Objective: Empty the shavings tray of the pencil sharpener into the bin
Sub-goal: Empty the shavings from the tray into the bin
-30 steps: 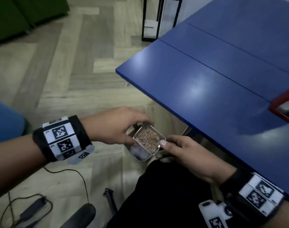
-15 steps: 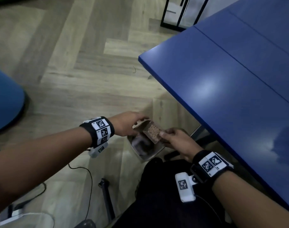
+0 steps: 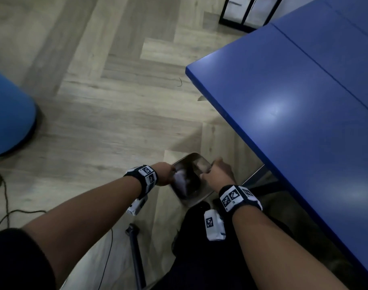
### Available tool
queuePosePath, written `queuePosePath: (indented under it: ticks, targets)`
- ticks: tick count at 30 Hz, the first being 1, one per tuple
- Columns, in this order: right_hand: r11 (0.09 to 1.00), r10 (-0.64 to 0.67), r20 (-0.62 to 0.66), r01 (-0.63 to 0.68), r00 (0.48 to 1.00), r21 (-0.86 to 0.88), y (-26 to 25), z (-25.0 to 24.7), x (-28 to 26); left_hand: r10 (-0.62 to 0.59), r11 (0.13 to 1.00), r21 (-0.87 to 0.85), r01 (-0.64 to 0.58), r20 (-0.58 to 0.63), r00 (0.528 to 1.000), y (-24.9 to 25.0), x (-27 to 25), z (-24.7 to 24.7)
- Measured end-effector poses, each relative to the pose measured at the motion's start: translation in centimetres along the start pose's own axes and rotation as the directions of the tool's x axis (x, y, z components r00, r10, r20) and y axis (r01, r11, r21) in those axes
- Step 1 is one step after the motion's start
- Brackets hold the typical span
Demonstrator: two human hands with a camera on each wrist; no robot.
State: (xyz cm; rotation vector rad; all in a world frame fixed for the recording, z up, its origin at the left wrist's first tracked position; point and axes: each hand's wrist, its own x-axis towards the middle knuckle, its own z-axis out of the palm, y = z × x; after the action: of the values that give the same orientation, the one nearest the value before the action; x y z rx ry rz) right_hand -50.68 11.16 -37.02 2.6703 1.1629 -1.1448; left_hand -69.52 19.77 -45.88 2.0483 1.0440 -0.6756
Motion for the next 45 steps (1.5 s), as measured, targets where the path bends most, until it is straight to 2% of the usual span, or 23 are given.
queuePosePath:
  ticks: [6,13,21,28,34,39,42,45]
  targets:
    - [0.999,-0.023,-0.005,0.023,1.0,-0.045,0.9,3.1,2.0,-0.001,1.0,-0.023,0.0,-0.039,0.999,-1.1,1.4,2.8]
    - [0.997,-0.065,-0.047,0.064,0.997,-0.036,1.9,5.2,2.8,-0.058,0.992,-0.111,0.053,-0.043,0.997,-1.2,2.0,4.9]
    - [0.991,-0.12,-0.033,0.117,0.992,-0.063,2.2,5.6,3.3,-0.117,0.987,-0.116,0.109,-0.069,0.991,-1.2,3.0,5.2]
    - [0.975,-0.199,-0.063,0.191,0.978,-0.112,2.3,5.8,3.5,-0.083,0.985,-0.156,0.069,-0.088,0.993,-2.1,3.0,6.4]
    - [0.953,-0.244,0.0,0.239,0.97,-0.187,2.0,6.3,3.8,-0.083,0.984,-0.168,0.064,-0.108,0.991,-2.5,3.0,6.7]
    - [0.946,-0.262,0.002,0.257,0.965,-0.198,1.8,6.3,4.0,-0.088,0.986,-0.152,0.069,-0.121,0.989,-2.7,3.1,7.0]
    - [0.96,-0.24,-0.012,0.236,0.971,-0.151,2.1,6.3,4.3,-0.077,0.986,-0.16,0.055,-0.129,0.989,-2.8,3.0,7.1]
    - [0.993,-0.118,0.016,0.119,0.993,-0.011,2.7,6.0,4.9,-0.09,0.984,-0.167,0.067,-0.133,0.987,-2.9,2.7,7.0]
